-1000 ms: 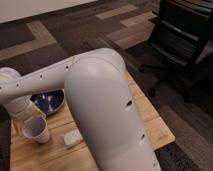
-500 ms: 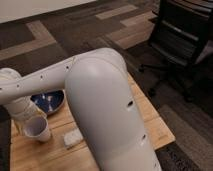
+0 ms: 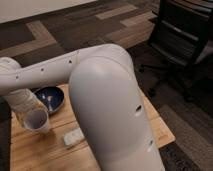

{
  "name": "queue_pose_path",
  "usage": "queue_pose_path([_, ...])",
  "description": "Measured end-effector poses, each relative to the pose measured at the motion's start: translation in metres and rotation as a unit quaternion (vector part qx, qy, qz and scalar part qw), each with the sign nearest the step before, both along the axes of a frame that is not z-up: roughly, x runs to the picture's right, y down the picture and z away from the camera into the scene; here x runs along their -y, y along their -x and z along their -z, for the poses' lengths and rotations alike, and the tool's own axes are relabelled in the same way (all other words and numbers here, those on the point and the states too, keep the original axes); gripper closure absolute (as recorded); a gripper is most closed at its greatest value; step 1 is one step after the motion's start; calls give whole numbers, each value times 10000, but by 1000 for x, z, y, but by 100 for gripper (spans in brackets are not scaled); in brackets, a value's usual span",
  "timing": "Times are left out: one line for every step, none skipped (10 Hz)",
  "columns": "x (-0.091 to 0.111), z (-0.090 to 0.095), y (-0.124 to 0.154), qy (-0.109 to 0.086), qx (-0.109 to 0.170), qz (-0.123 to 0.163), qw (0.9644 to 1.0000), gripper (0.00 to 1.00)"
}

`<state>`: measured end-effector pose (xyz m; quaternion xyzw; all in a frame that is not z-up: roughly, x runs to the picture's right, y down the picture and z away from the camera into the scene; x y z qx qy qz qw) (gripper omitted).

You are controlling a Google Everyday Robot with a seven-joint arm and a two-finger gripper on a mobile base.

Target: Pick up the ceramic cup

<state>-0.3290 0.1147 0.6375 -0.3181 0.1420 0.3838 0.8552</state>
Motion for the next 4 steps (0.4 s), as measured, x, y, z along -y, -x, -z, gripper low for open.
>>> queue_pose_path([12, 10, -2, 74, -30, -156, 9998, 100])
queue_pose_path([18, 13, -5, 143, -55, -268, 9995, 100])
queue_pose_path([21, 13, -9, 170, -99, -307, 9993, 100])
queue_pose_path([21, 14, -6, 168, -68, -306, 9994, 100])
